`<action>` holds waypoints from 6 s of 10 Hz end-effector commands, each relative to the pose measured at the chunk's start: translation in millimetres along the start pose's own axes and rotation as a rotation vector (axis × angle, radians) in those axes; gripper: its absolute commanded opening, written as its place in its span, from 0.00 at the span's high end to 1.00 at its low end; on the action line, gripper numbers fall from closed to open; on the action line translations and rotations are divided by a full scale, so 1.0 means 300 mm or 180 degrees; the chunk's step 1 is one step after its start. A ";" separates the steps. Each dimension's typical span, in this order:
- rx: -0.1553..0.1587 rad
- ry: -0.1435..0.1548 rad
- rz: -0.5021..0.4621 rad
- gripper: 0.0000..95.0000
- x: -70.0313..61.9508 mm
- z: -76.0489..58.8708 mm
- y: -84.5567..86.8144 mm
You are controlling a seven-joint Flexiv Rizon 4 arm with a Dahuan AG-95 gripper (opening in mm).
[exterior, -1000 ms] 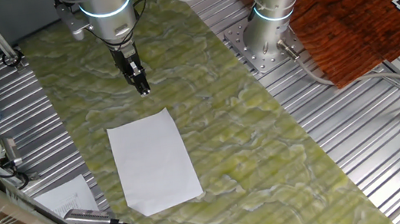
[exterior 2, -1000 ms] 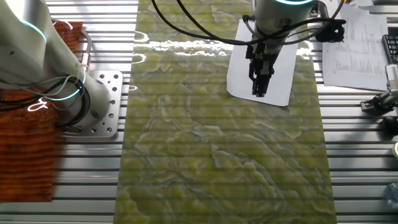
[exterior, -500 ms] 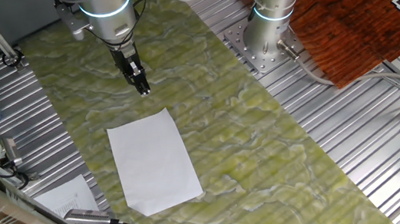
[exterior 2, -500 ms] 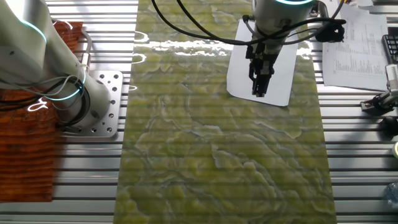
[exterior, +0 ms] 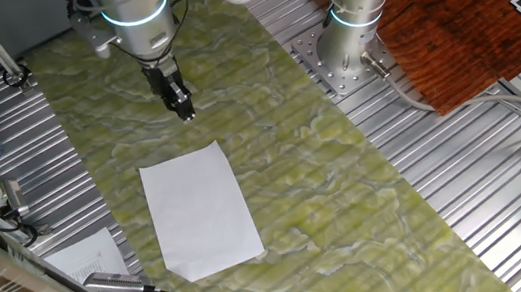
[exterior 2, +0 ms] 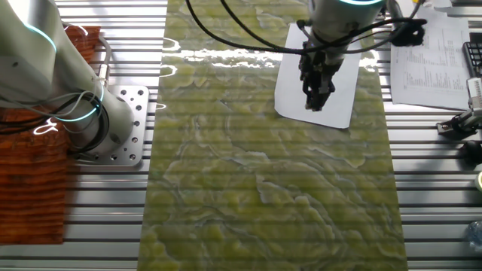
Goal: Flip over and spread out the paper that is laid flat on the table
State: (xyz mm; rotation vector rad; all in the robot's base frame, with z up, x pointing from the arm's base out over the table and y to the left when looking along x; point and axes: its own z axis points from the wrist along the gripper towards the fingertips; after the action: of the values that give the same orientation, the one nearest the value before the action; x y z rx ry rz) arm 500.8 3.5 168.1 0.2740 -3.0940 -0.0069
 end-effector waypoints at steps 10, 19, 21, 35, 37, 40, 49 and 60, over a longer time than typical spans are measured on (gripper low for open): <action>0.0001 0.0040 -0.0174 1.00 -0.022 0.070 0.170; -0.0049 0.0071 -0.0549 1.00 -0.118 0.120 0.266; -0.0040 0.0089 -0.0595 1.00 -0.119 0.125 0.265; -0.0069 0.0131 -0.1201 1.00 -0.046 0.178 0.386; -0.0096 0.0115 -0.1220 1.00 -0.038 0.201 0.455; -0.0052 0.0076 -0.1260 1.00 -0.079 0.251 0.505; 0.0218 0.0289 -0.2005 1.00 -0.105 0.243 0.514; -0.0050 -0.0230 -0.2564 1.00 -0.382 0.277 0.582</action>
State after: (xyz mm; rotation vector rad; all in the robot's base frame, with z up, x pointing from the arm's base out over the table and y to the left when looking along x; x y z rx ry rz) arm 583.1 197.0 80.3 1.5109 -2.7948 -0.0664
